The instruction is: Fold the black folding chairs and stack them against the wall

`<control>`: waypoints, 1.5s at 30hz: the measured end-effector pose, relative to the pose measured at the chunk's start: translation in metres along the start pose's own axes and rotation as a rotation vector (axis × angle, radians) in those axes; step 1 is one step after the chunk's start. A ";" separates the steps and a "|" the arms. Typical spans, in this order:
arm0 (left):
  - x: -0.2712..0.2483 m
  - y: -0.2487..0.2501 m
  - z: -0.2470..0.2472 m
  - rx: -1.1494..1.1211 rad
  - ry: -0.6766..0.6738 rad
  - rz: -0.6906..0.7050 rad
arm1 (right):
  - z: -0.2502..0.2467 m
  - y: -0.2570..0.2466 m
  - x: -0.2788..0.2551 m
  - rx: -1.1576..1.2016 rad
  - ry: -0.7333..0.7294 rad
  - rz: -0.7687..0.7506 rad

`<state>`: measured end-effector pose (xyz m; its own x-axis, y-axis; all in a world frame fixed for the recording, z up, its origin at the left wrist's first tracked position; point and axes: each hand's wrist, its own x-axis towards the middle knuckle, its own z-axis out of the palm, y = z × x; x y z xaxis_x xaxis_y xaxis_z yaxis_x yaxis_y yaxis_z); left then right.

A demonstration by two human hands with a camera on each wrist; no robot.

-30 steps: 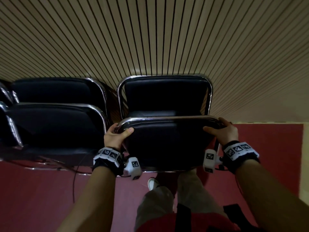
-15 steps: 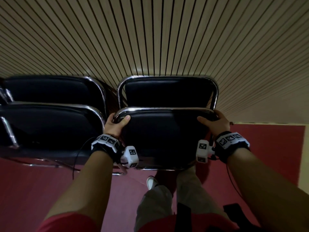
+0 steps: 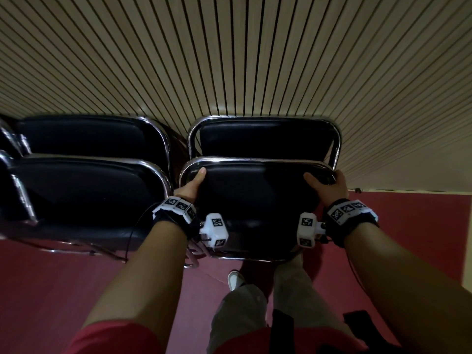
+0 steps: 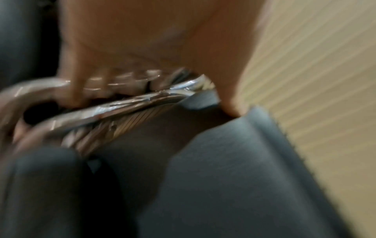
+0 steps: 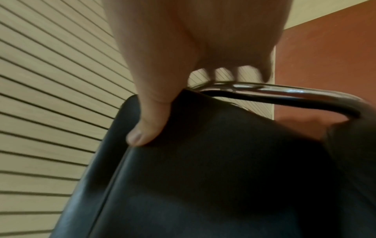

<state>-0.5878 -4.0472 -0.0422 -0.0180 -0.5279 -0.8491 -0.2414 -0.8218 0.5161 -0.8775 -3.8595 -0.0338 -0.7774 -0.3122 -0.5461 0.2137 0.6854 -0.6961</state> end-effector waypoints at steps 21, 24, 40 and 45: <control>-0.071 -0.066 0.028 -0.100 0.007 0.141 | 0.008 0.000 -0.018 0.141 -0.309 0.255; -0.096 -0.092 0.021 -0.195 0.141 0.158 | 0.001 -0.010 -0.029 0.103 -0.331 0.215; -0.321 -0.311 -0.129 -0.690 0.835 0.261 | 0.076 0.038 -0.290 -0.247 -1.025 -0.216; -0.408 -0.448 -0.190 -0.854 1.043 0.236 | 0.096 0.122 -0.436 -0.399 -1.270 -0.337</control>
<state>-0.2885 -3.5042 0.0950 0.8493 -0.2753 -0.4504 0.3407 -0.3658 0.8661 -0.4559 -3.7029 0.0749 0.3596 -0.7337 -0.5765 -0.2265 0.5307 -0.8167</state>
